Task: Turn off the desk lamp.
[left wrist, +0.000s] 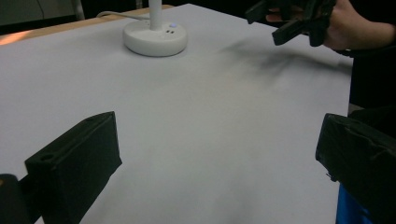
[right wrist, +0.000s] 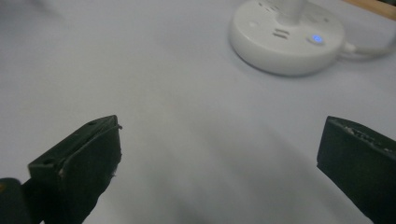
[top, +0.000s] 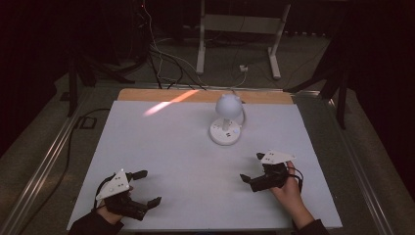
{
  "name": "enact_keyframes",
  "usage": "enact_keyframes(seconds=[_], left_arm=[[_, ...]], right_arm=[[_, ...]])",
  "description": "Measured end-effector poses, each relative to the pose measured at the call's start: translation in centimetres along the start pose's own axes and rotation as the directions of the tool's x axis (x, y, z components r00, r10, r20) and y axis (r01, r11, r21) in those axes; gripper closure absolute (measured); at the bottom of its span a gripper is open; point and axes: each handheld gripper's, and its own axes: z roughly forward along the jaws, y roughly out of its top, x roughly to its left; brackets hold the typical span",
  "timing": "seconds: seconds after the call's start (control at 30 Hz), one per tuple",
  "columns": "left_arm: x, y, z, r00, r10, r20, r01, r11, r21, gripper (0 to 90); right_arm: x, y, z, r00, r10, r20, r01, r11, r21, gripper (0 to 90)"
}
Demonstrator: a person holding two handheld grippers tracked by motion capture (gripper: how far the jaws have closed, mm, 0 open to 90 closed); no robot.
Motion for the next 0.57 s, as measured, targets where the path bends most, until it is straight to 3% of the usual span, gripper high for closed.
enact_keyframes(seconds=[0.3, 0.4, 0.57], left_arm=[[0.0, 0.0, 0.0, 1.0, 0.0, 0.004, 0.0, 1.0, 0.0, 0.5], [0.0, 0.0, 0.1, 1.0, 0.0, 0.003, 0.0, 1.0, 0.002, 0.5], [0.0, 0.0, 0.1, 1.0, -0.001, 0.003, 0.001, 1.0, 0.001, 0.5]], right_arm=[[-0.7, -2.1, -1.9, 0.999, 0.042, 0.017, -0.042, 0.999, 0.005, 0.0], [-0.9, -2.4, -2.0, 0.998, 0.061, 0.013, -0.061, 0.998, 0.001, 0.0], [-1.0, -2.4, -1.8, 0.9986, 0.052, 0.011, -0.052, 0.999, 0.003, 0.0]])
